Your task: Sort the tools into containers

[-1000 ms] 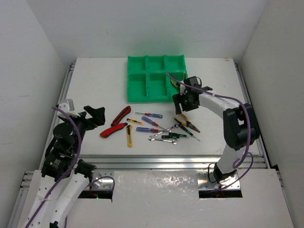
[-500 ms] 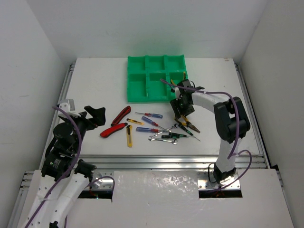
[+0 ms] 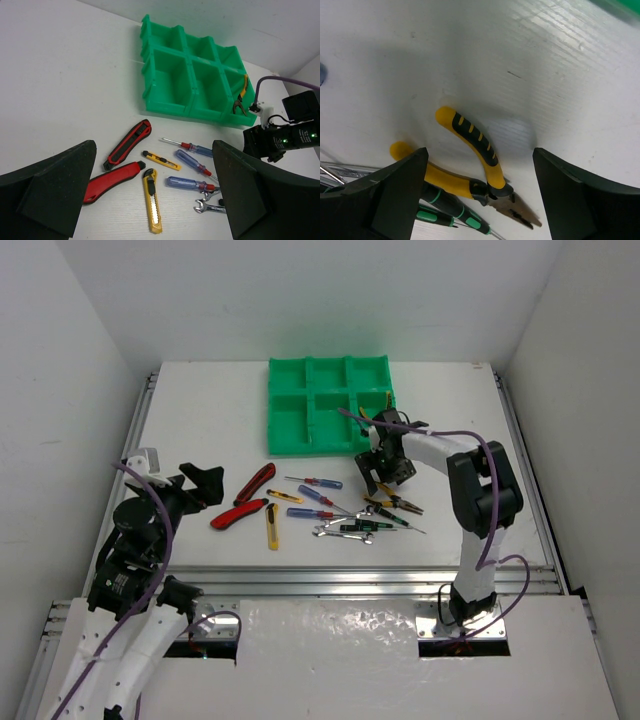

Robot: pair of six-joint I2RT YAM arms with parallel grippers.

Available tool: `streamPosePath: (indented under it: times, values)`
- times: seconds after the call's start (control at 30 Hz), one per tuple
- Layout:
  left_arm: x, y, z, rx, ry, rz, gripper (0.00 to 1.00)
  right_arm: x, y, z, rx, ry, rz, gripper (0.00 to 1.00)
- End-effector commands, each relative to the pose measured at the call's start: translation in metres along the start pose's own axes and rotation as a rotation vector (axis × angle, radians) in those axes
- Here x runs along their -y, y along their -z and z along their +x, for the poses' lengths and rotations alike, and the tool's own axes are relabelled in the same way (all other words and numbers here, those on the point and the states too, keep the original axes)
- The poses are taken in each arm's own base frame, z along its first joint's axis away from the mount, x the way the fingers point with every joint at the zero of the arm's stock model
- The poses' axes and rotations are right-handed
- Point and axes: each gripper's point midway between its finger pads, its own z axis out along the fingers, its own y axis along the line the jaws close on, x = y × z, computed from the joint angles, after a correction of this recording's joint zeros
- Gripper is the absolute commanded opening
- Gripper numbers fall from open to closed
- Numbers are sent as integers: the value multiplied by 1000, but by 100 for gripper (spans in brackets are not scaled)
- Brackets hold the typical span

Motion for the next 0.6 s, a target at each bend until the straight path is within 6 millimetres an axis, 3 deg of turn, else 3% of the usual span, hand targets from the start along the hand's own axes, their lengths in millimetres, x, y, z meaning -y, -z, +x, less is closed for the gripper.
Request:
streamPosePath:
  times: [0.0, 0.1, 0.2, 0.3, 0.47, 0.5, 0.57]
  values:
    - [10, -2, -8, 32, -4, 42, 100, -8, 14, -16, 69, 5, -38, 87]
    - [10, -2, -9, 35, -3, 44, 100, -5, 16, -21, 94, -3, -19, 87]
    - [10, -2, -9, 35, -3, 44, 100, -1, 14, -22, 90, 4, 0, 80]
    - [10, -2, -8, 33, -4, 44, 100, 6, 7, -18, 53, 10, 36, 60]
    - [11, -1, -8, 34, -3, 48, 100, 10, -10, -8, -3, 16, 56, 42]
    - [10, -1, -8, 33, -4, 48, 100, 12, -11, -7, -10, 17, 59, 32]
    - [10, -1, -8, 33, -4, 48, 100, 13, -11, -8, -3, 20, 67, 23]
